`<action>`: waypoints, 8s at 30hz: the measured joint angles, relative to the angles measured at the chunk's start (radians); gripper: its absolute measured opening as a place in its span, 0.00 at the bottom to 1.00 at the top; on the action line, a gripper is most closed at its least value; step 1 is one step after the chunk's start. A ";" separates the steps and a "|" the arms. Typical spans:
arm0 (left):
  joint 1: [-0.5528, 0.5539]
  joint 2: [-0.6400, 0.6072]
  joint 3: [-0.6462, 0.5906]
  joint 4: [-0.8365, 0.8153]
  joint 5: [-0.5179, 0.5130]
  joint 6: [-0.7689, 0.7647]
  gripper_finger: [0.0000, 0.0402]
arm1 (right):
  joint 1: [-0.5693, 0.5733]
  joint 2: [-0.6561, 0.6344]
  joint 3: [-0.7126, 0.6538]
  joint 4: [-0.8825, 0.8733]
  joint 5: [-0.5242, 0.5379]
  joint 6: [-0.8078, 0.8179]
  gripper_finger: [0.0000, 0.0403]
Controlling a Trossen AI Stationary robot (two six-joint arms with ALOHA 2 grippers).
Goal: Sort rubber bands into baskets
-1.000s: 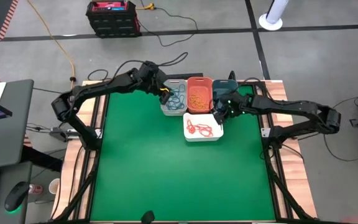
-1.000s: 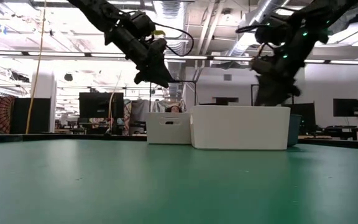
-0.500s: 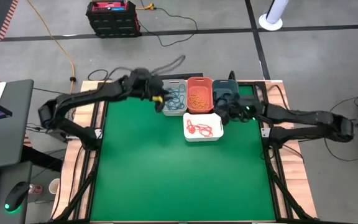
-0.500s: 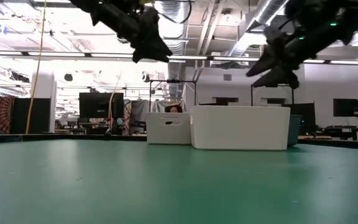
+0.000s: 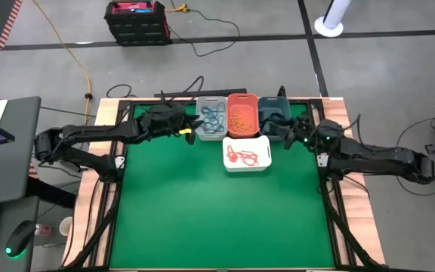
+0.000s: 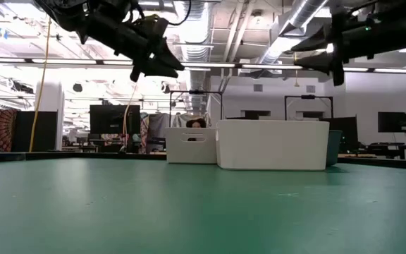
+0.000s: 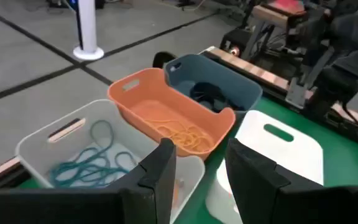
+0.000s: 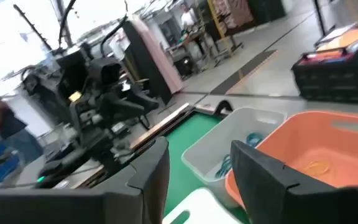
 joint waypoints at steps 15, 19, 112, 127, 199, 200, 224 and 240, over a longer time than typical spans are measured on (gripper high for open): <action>-0.192 -0.043 -0.004 0.003 0.053 -0.063 0.20 | 0.087 -0.176 -0.009 -0.120 0.083 0.033 0.45; -0.244 -0.070 -0.005 0.020 0.060 -0.005 0.15 | 0.085 -0.188 -0.009 -0.120 0.017 0.149 0.45; -0.274 -1.125 -0.641 -0.517 -0.196 -0.494 0.11 | 0.078 -0.616 -0.308 -0.171 -0.088 0.049 0.45; -0.274 -1.124 -0.642 -0.560 -0.365 -0.724 0.11 | 0.075 -0.616 -0.308 -0.293 -0.097 -0.010 0.45; -0.274 -1.124 -0.645 -0.561 -0.296 -0.170 0.11 | 0.070 -0.616 -0.307 -0.314 -0.097 -0.027 0.45; -0.274 -1.124 -0.645 -0.561 -0.296 -0.170 0.11 | 0.070 -0.616 -0.307 -0.314 -0.097 -0.027 0.45; -0.274 -1.124 -0.646 -0.561 -0.296 -0.170 0.11 | 0.070 -0.616 -0.307 -0.314 -0.097 -0.027 0.45; -0.274 -1.124 -0.646 -0.561 -0.297 -0.170 0.11 | 0.070 -0.616 -0.308 -0.314 -0.097 -0.027 0.45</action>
